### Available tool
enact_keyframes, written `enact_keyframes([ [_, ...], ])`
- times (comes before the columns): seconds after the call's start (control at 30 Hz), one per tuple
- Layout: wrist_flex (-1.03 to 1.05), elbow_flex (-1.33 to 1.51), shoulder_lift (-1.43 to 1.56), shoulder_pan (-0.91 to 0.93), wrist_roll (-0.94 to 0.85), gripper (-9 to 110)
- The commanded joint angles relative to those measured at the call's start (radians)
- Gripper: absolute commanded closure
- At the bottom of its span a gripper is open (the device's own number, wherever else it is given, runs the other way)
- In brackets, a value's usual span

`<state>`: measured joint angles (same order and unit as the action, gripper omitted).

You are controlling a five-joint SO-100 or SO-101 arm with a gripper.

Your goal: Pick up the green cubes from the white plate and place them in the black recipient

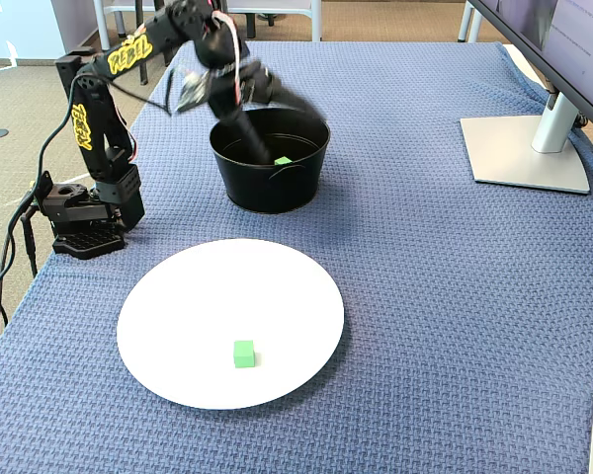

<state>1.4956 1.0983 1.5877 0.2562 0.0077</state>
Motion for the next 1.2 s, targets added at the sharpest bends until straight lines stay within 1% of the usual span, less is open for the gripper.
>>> enact_keyframes([
  [0.0, -0.003, -0.083, -0.081, 0.163, -0.041, 56],
  [0.1, -0.057, -0.089, -0.17, 0.264, -0.078, 62],
  [0.23, -0.064, -0.135, -0.293, 0.344, -0.187, 64],
  [0.43, -0.084, -0.216, -0.468, 0.433, -0.308, 62],
  [0.63, -0.031, -0.497, -0.692, 0.528, -0.334, 63],
  [0.7, -0.015, -0.54, -0.732, 0.543, -0.354, 64],
  [0.77, -0.015, -0.563, -0.769, 0.552, -0.383, 68],
  [0.9, -0.006, -0.627, -0.83, 0.565, -0.5, 70],
  [1.17, -0.054, -0.588, -0.868, 0.557, -0.715, 70],
])
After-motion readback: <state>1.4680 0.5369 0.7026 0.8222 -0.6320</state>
